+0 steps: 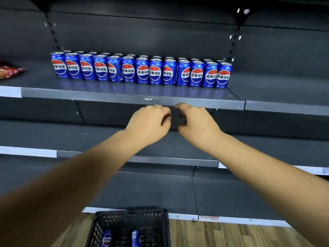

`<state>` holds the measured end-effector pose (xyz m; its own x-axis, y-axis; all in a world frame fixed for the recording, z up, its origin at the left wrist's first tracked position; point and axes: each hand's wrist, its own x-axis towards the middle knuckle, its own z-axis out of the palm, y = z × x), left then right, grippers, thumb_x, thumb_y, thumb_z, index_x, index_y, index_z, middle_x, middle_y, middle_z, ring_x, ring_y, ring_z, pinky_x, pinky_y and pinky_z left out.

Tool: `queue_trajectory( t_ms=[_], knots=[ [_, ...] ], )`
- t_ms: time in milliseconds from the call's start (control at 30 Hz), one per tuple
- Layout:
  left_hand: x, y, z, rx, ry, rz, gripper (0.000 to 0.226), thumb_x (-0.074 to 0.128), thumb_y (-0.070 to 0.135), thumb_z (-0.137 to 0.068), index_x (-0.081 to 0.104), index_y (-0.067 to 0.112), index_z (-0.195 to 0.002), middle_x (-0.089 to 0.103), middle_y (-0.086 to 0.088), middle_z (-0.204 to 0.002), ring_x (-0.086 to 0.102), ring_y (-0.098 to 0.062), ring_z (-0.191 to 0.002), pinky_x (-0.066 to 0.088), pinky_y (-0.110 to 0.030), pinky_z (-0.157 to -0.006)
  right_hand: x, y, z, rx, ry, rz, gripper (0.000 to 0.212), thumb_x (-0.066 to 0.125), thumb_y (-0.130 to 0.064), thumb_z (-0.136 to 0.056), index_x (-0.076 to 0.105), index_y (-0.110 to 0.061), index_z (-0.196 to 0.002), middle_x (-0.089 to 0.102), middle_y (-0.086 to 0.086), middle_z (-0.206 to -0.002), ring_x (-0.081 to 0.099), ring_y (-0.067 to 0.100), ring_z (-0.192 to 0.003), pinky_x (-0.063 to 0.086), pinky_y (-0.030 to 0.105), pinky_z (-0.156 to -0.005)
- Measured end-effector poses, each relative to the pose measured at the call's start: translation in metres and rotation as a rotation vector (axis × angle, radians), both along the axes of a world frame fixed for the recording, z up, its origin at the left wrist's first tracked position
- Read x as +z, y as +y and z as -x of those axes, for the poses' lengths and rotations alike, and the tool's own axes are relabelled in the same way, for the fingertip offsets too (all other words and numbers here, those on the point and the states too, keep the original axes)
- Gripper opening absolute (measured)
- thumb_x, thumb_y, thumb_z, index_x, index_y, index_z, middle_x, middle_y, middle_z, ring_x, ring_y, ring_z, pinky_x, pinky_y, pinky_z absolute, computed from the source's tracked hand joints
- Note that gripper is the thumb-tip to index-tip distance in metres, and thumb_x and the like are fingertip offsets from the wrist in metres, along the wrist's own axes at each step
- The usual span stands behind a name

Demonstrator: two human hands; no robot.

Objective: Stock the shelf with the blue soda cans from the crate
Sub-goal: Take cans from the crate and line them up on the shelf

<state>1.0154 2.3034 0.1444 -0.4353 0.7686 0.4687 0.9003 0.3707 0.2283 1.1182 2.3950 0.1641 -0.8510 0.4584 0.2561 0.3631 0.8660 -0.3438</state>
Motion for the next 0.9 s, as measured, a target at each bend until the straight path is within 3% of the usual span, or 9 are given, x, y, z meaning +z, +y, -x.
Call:
queue_trajectory(
  t_ms=[167,233,333,567,667,833,900],
  knots=[
    [-0.030,-0.037,-0.002,-0.036,0.128,0.093,0.035,0.037,0.030,-0.094,0.064,0.012,-0.109,0.064,-0.006,-0.099,0.057,-0.029,-0.097,0.047,-0.037,-0.074,-0.023,-0.025,-0.016,0.061,-0.037,-0.056,0.054,0.054,-0.008,-0.088,0.042,-0.021,-0.138,0.059,0.008,-0.123,0.057,0.028,-0.111,0.048,0.039,-0.091],
    [-0.041,-0.055,-0.002,-0.072,0.145,0.154,0.045,0.032,0.031,-0.085,0.069,0.008,-0.092,0.066,-0.007,-0.081,0.062,-0.031,-0.077,0.050,-0.036,-0.059,-0.034,-0.038,-0.016,0.083,-0.068,-0.089,0.052,0.054,-0.009,-0.088,0.042,-0.021,-0.138,0.058,0.008,-0.123,0.056,0.028,-0.110,0.048,0.039,-0.090],
    [-0.064,-0.079,0.011,-0.041,0.261,0.195,0.039,0.034,0.029,-0.077,0.068,0.011,-0.071,0.061,-0.002,-0.061,0.060,-0.025,-0.055,0.045,-0.027,-0.044,-0.049,-0.061,-0.007,0.088,-0.139,-0.105,0.053,0.051,-0.009,-0.090,0.038,-0.021,-0.140,0.055,0.006,-0.128,0.053,0.029,-0.115,0.047,0.039,-0.090],
    [-0.099,-0.154,0.054,-0.017,0.150,0.331,0.011,0.060,0.016,-0.080,0.066,0.007,-0.079,0.064,-0.007,-0.071,0.062,-0.031,-0.068,0.046,-0.033,-0.054,-0.091,-0.133,0.038,0.087,-0.270,-0.045,0.052,0.050,-0.010,-0.089,0.036,-0.019,-0.139,0.056,0.007,-0.126,0.055,0.031,-0.112,0.048,0.038,-0.088],
    [-0.120,-0.188,0.078,-0.010,0.121,0.422,0.016,0.061,0.018,-0.081,0.067,0.008,-0.093,0.067,-0.008,-0.081,0.064,-0.030,-0.077,0.049,-0.035,-0.062,-0.110,-0.163,0.058,0.077,-0.322,-0.053,0.053,0.050,-0.011,-0.090,0.036,-0.019,-0.139,0.054,0.007,-0.130,0.054,0.030,-0.115,0.047,0.036,-0.088],
    [-0.146,-0.236,0.117,0.005,0.154,0.459,0.027,0.080,0.019,-0.058,0.068,0.011,-0.081,0.062,-0.002,-0.065,0.061,-0.023,-0.057,0.047,-0.028,-0.044,-0.145,-0.208,0.090,0.079,-0.425,-0.042,0.055,0.050,-0.012,-0.091,0.031,-0.020,-0.143,0.052,0.008,-0.132,0.053,0.029,-0.116,0.045,0.033,-0.087],
    [-0.152,-0.251,0.124,-0.002,0.121,0.489,0.028,0.074,0.023,-0.071,0.067,0.011,-0.096,0.065,-0.003,-0.081,0.063,-0.023,-0.073,0.049,-0.030,-0.055,-0.156,-0.223,0.101,0.080,-0.457,-0.041,0.055,0.049,-0.011,-0.091,0.031,-0.017,-0.143,0.051,0.008,-0.131,0.052,0.029,-0.116,0.045,0.033,-0.086]
  ],
)
